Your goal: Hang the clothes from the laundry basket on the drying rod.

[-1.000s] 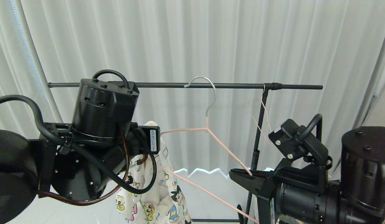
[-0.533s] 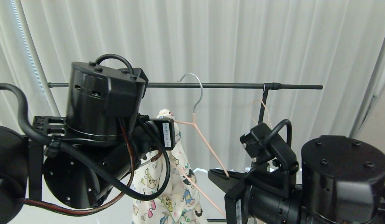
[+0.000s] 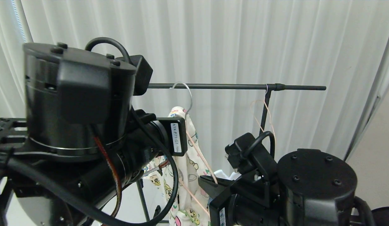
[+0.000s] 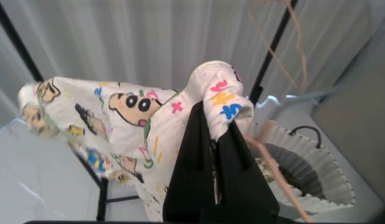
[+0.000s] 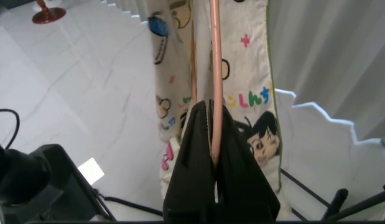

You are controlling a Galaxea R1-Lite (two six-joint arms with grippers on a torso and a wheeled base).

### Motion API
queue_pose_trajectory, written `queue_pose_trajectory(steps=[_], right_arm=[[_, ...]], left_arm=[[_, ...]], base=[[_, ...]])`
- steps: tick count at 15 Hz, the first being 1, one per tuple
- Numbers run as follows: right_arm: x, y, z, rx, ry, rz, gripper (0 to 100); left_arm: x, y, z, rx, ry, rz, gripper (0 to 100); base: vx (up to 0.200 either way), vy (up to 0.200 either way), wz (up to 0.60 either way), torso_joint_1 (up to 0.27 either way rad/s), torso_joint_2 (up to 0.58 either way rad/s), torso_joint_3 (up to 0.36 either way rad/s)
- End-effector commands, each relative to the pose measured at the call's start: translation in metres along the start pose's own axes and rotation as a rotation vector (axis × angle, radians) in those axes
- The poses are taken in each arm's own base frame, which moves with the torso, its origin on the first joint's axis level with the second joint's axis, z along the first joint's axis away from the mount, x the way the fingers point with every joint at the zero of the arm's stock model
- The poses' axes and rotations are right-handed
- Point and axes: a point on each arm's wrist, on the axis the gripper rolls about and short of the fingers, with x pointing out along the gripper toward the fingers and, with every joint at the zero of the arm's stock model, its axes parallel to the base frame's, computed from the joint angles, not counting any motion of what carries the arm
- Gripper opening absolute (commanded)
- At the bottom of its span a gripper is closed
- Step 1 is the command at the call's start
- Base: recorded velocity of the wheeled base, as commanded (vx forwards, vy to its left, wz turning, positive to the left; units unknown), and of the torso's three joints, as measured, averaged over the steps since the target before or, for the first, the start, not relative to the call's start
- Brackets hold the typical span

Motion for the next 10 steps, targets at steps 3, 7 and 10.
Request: queue_pose_trajectory(steps=[3,7,10], right_arm=[[0.005,0.000,0.006,0.060,-0.050,-0.091,0],[0.004,0.002,0.017,0.124,-0.120,-0.133,0],[0.004,0.005,0.025,0.134,-0.167,-0.115,0]], left_arm=[[-0.014,0.009,-0.003,-0.003,-0.005,-0.011,0],[-0.017,0.014,-0.013,0.011,0.014,-0.005,0],[-0.016,0.013,-0.013,0.011,0.012,-0.009,0]], base=[[0.000,0.000,0.00,0.000,0.00,0.000],[0.000,0.000,0.00,0.000,0.00,0.000],[0.000,0.000,0.00,0.000,0.00,0.000]])
